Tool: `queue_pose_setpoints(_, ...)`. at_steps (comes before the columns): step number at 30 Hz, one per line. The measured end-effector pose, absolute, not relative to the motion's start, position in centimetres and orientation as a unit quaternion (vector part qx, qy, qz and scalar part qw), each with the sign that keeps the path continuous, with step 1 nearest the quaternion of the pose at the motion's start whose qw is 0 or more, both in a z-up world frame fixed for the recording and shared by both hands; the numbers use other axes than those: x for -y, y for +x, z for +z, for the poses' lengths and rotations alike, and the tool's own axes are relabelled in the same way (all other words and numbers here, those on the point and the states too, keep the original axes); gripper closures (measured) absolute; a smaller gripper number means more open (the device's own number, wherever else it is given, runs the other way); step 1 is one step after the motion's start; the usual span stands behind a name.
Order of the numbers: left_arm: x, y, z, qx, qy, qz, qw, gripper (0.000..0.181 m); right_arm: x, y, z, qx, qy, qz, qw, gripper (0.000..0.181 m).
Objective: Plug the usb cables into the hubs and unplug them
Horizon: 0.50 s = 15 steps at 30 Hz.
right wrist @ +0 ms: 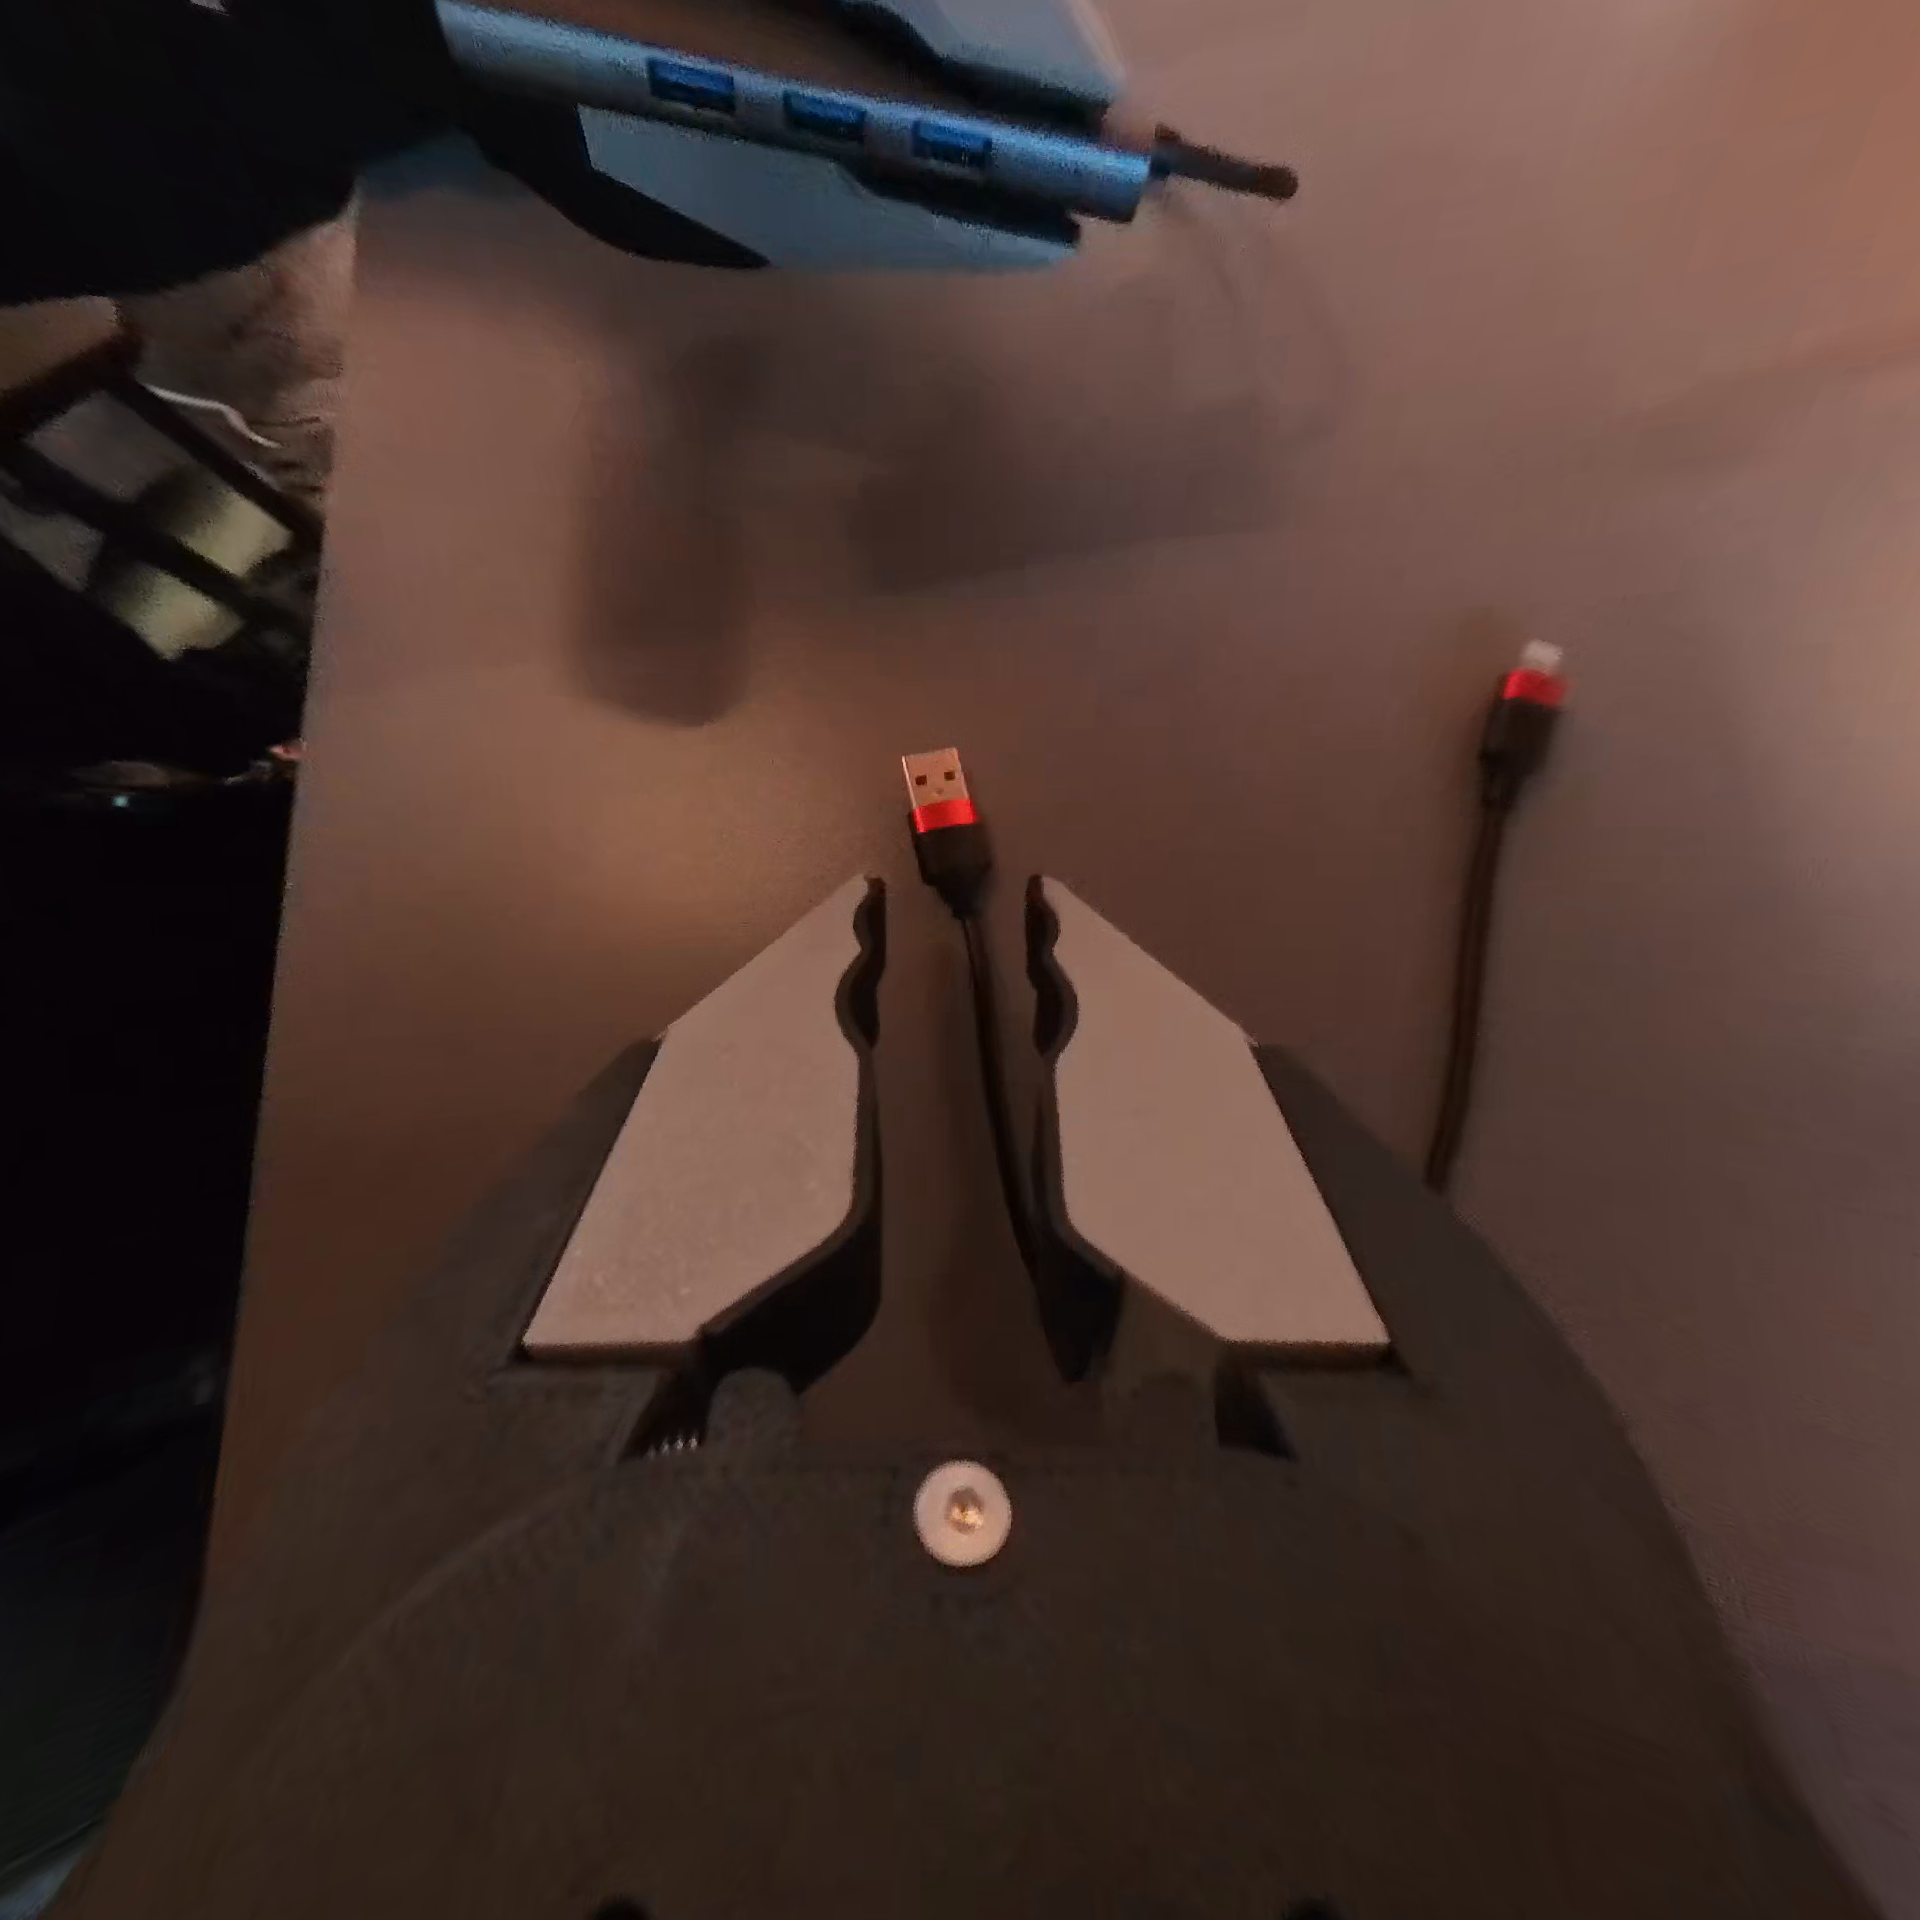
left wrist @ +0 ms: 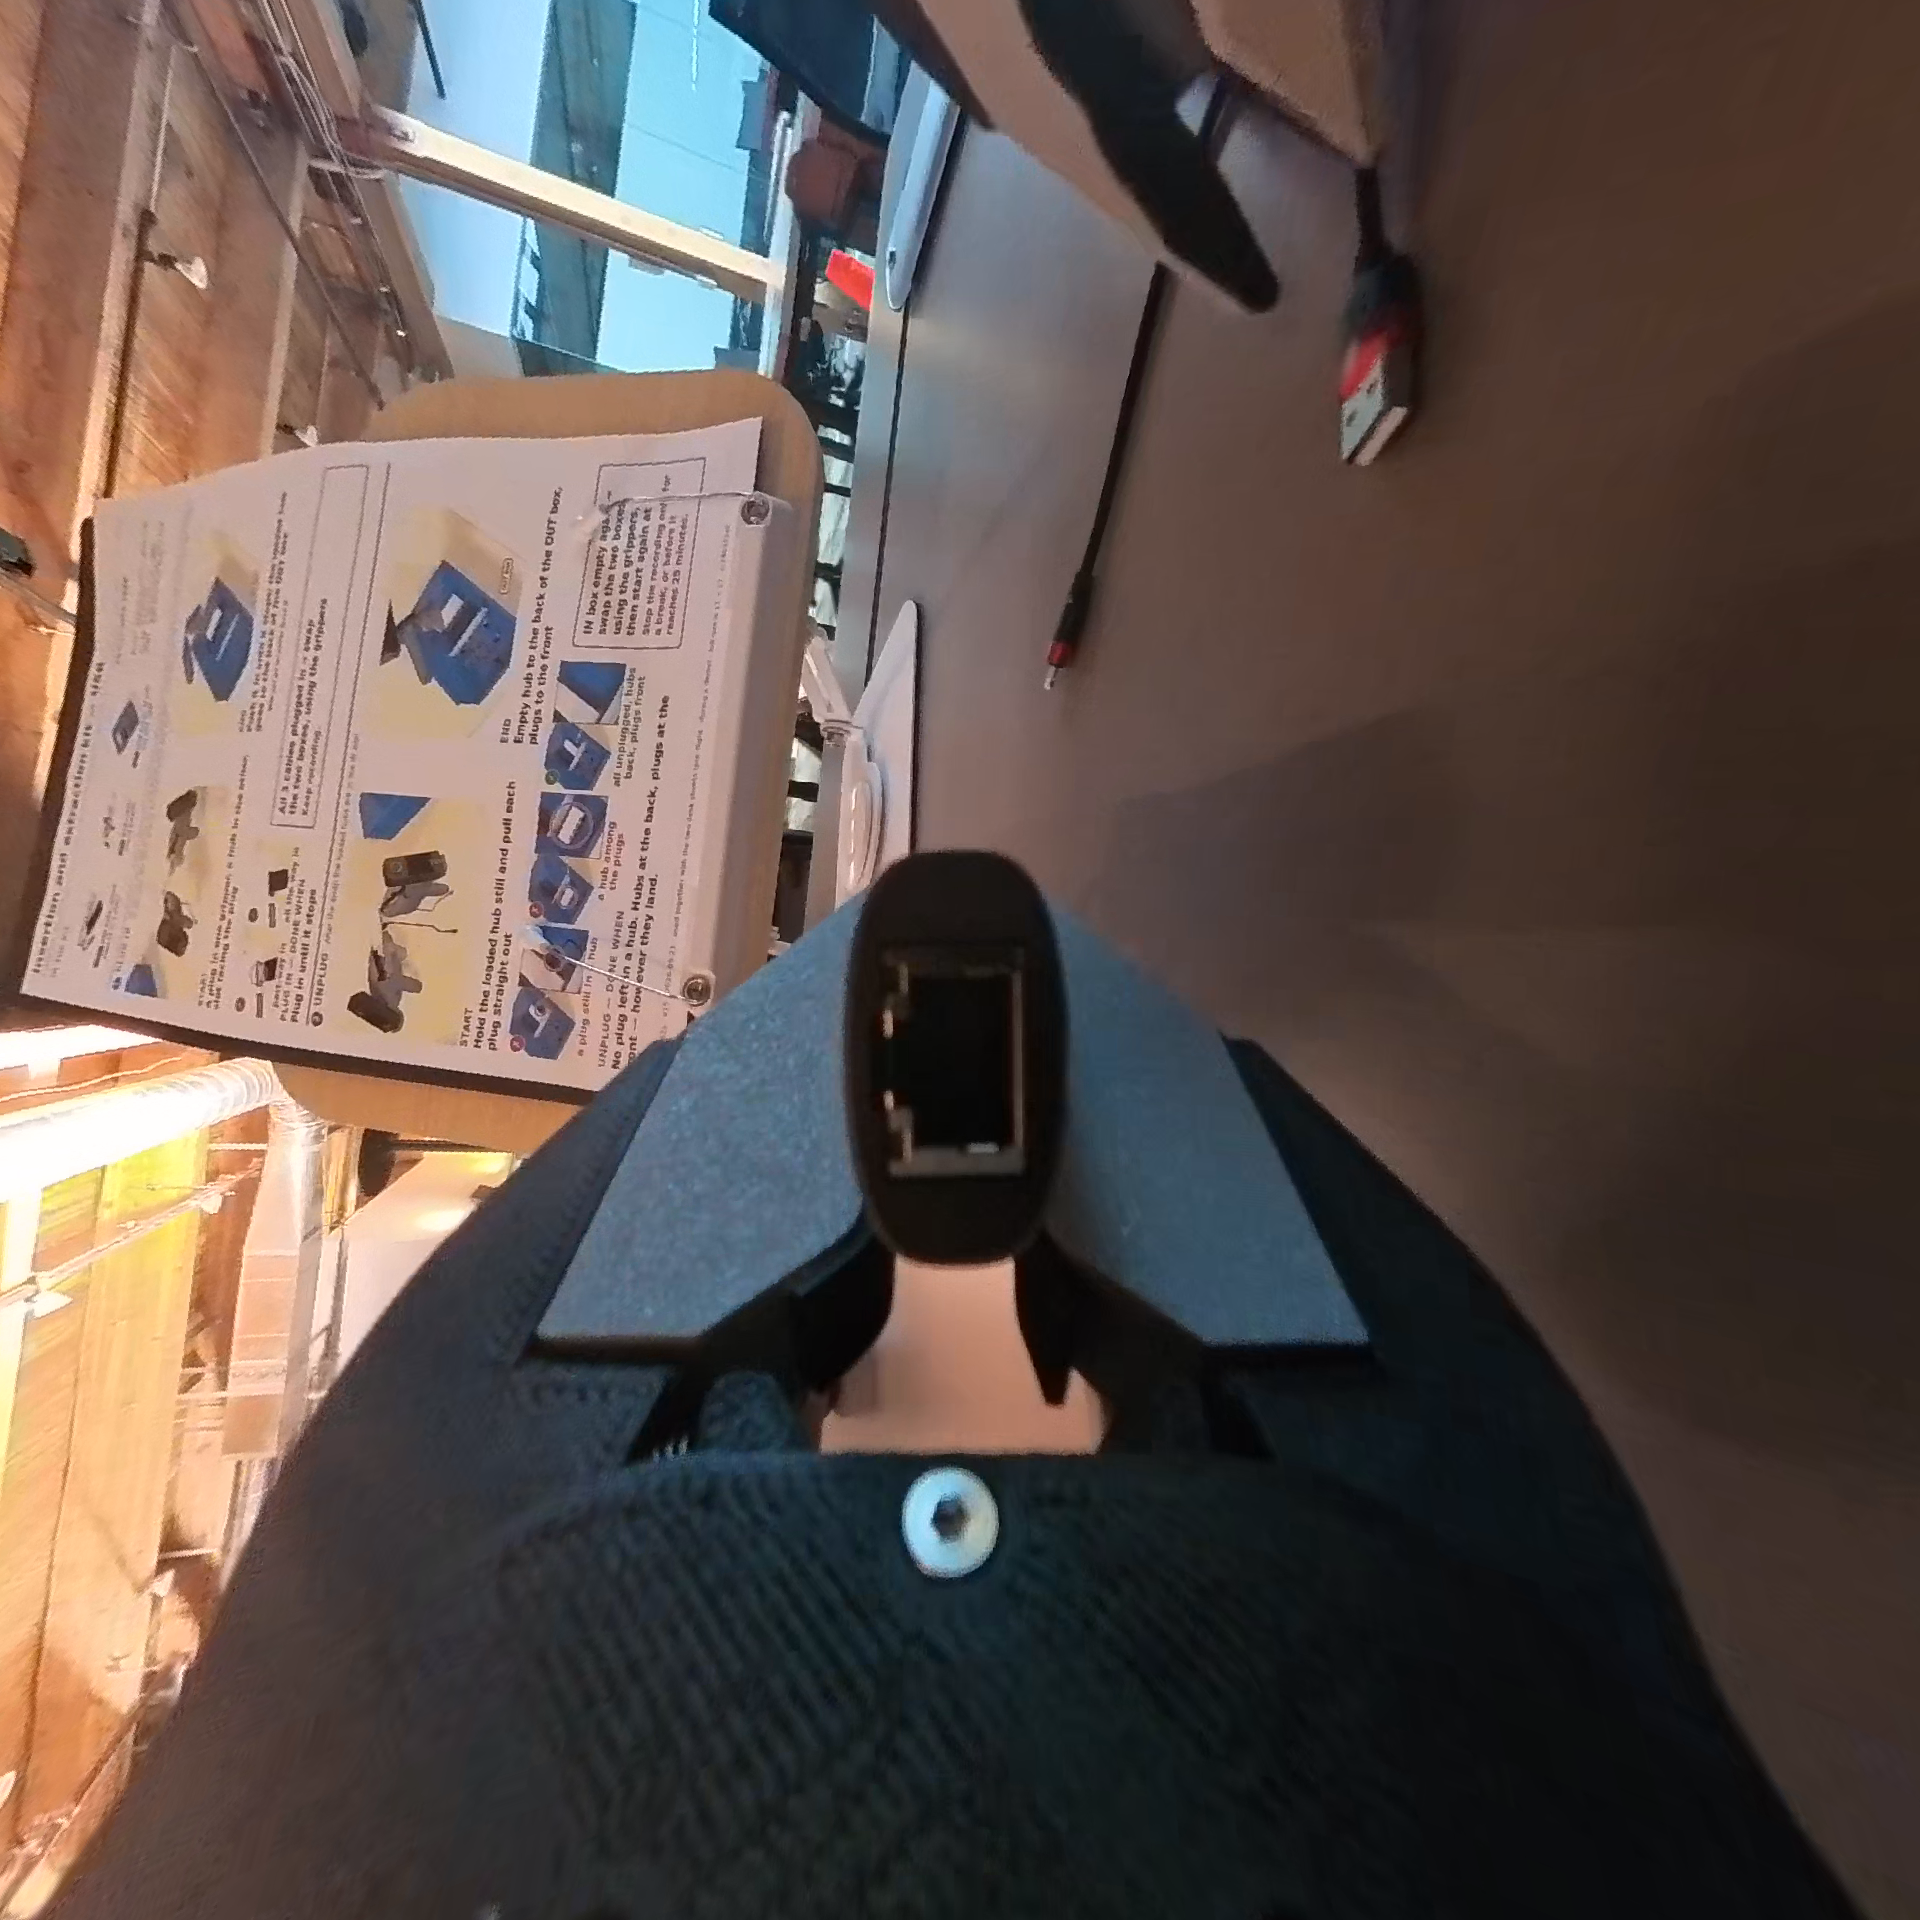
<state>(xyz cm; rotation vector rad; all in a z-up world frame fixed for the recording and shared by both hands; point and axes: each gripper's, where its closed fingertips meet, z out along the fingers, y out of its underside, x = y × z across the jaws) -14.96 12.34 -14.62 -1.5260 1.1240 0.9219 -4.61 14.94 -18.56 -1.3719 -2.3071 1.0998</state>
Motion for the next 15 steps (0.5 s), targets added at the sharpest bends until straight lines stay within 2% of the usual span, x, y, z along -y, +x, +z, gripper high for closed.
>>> queue_pose_setpoints(5,-12.3,-14.9,-14.6,-0.467,-0.629,0.377,0.495,0.165,-15.1,-4.9,-19.5,0.788,-0.468,0.385,0.111,0.159)
queue_pose_setpoints(9,-12.3,-14.6,-14.7,-0.471,-0.627,0.374,0.495,0.165,-14.5,-5.2,-19.6,0.791,-0.455,0.394,0.106,0.171)
queue_pose_setpoints(15,-12.4,-14.5,-15.0,-0.477,-0.624,0.379,0.488,0.165,-14.1,-5.4,-19.7,0.796,-0.449,0.391,0.11,0.173)
